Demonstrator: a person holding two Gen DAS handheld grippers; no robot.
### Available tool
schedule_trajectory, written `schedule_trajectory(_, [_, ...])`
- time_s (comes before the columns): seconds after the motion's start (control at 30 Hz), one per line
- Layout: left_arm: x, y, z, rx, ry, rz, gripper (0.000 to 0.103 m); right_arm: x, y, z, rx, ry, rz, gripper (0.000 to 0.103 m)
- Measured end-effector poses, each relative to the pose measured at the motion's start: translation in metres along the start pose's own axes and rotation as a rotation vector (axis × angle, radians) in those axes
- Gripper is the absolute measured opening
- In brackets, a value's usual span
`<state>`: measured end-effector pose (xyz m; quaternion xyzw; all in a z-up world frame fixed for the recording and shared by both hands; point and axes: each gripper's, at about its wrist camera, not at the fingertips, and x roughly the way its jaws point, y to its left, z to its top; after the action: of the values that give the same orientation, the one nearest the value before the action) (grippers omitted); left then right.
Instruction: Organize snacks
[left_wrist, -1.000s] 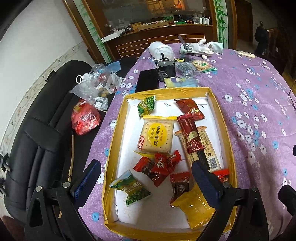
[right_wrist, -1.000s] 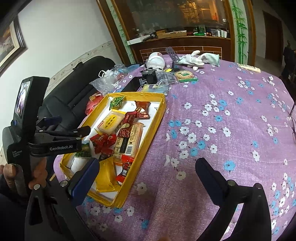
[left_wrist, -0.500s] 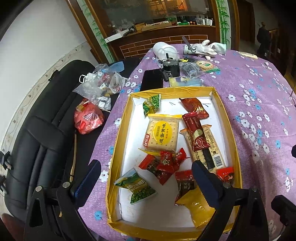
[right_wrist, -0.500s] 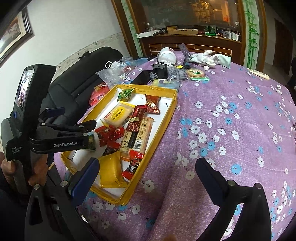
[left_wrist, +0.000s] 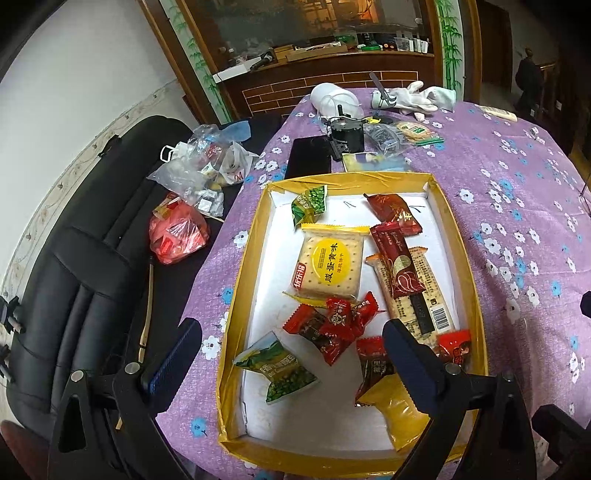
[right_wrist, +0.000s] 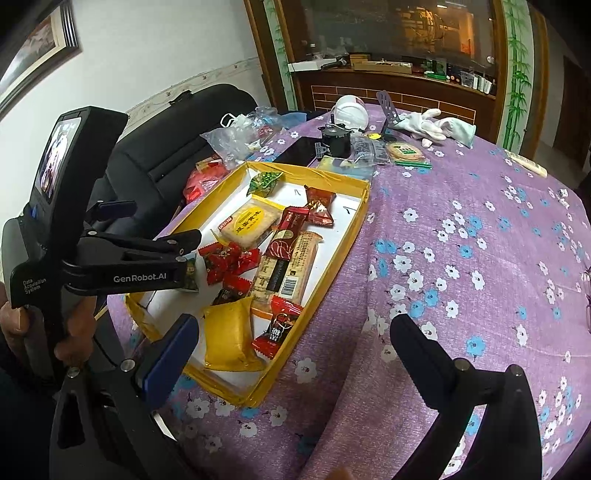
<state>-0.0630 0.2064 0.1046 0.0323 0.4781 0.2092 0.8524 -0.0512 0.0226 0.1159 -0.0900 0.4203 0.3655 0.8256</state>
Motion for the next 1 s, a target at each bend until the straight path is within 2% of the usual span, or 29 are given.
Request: schedule_trajectory(1.0, [0.0052, 0.0063, -0.0016, -0.001, 0.013, 0.02, 0.1, 0.0042, 0.0061, -0.0006, -0.014, -0.001, 0.007, 0.103])
